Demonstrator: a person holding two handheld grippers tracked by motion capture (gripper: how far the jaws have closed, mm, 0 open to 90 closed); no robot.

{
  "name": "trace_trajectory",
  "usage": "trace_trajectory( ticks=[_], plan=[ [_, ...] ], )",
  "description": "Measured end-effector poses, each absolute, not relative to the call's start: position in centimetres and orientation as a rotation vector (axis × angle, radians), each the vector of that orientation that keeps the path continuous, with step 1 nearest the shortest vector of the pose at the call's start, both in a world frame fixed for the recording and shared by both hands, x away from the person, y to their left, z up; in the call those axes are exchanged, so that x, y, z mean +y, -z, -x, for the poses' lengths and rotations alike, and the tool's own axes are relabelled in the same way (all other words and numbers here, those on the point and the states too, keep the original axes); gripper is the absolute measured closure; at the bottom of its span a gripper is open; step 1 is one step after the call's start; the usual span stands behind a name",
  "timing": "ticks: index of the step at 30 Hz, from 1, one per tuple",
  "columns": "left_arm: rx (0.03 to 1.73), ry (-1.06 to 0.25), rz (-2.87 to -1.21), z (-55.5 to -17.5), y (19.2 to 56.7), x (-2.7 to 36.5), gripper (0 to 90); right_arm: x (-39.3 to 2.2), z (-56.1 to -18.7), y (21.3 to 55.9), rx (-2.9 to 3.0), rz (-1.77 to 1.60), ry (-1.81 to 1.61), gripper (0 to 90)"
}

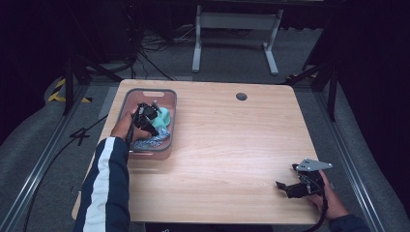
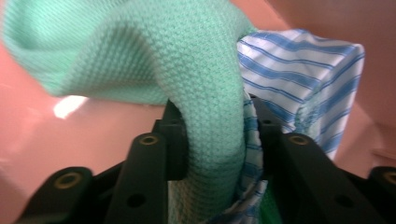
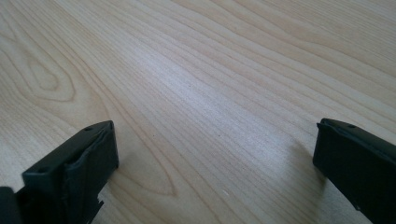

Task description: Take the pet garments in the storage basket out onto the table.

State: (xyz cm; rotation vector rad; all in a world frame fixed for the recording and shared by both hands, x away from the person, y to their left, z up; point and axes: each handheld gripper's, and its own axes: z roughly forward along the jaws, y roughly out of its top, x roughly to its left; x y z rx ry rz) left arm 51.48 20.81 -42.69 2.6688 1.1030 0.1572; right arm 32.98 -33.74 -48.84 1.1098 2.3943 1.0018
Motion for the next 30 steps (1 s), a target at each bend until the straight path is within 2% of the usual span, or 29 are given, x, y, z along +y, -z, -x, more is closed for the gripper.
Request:
trace_trajectory(
  ticks=[13,19,30],
  plan=[
    [1.084,-0.399,-2.499,-49.6,39.5,21.6,71.8,-33.7,-33.0,48.8,2.395,-1.11,-1.002,0.4],
    [1.058,-0.516,-2.36,-48.0,37.7,22.3,72.2,-33.7,-33.0,48.8,2.394,-1.11,-1.002,0.4],
    [1.026,-0.582,-2.206,-45.8,35.4,23.4,72.3,-33.7,-33.0,48.8,2.394,-1.11,-1.002,0.5]
  ],
)
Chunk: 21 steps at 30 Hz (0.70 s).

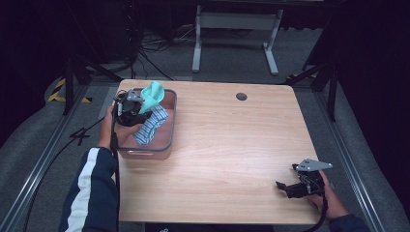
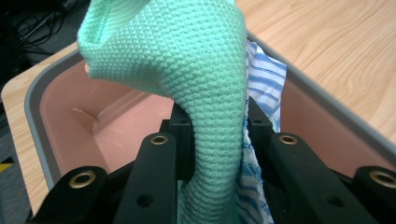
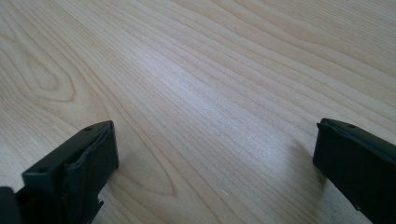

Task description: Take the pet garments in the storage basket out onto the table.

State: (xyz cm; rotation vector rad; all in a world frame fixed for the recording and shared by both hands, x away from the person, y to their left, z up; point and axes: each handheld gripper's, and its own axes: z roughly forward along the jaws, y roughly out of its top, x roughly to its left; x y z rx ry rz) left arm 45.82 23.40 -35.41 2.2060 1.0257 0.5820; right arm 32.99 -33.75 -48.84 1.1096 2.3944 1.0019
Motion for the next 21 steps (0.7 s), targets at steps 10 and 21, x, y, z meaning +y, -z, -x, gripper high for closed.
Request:
trace_trajectory(
  ticks=[10,21],
  plan=[
    [0.988,-0.628,-2.135,-44.4,33.4,23.7,72.3,-33.7,-33.0,48.8,2.394,-1.109,-1.002,0.4],
    [0.93,-0.656,-2.085,-43.3,32.0,22.9,72.4,-33.7,-33.0,48.8,2.394,-1.109,-1.002,0.5]
  ],
)
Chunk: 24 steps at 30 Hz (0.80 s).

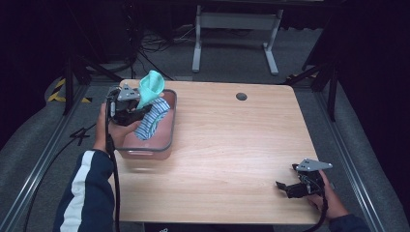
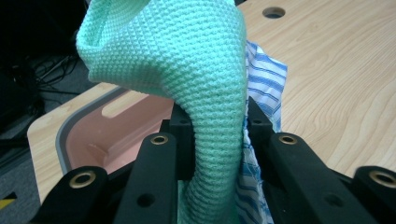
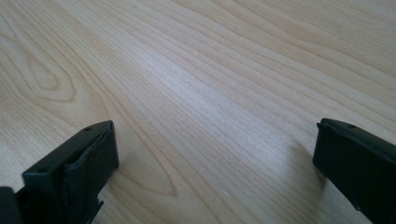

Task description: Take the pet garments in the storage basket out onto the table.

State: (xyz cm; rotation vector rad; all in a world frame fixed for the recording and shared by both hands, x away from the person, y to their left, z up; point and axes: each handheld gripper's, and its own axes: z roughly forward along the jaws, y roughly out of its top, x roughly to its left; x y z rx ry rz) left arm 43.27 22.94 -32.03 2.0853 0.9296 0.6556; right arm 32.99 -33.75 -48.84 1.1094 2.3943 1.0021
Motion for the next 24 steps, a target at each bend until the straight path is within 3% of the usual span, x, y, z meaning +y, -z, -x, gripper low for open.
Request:
trace_trajectory(
  ticks=[24],
  plan=[
    [0.756,-0.638,-2.117,-41.7,29.5,18.0,72.5,-33.7,-33.0,48.8,2.394,-1.11,-1.002,0.5]
  ],
)
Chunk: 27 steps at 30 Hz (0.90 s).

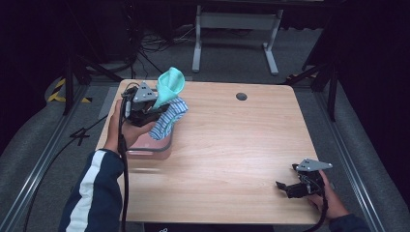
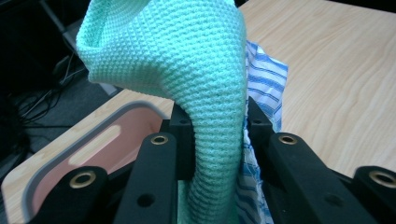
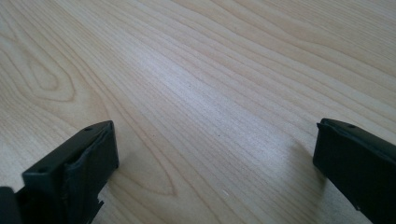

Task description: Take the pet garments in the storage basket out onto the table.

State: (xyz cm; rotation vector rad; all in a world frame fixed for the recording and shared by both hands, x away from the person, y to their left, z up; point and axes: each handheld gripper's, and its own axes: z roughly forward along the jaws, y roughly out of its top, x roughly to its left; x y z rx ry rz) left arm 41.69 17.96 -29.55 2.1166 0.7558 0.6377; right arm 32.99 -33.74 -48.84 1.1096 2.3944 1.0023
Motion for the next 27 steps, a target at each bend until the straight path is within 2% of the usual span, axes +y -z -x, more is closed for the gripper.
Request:
trace_trajectory(
  ticks=[8,27],
  plan=[
    [0.695,-0.628,-2.148,-41.6,29.4,16.1,72.4,-33.7,-33.0,48.8,2.394,-1.109,-1.003,0.4],
    [0.548,-0.512,-2.208,-42.0,31.3,8.6,72.5,-33.7,-33.0,48.8,2.394,-1.109,-1.002,0.4]
  ],
)
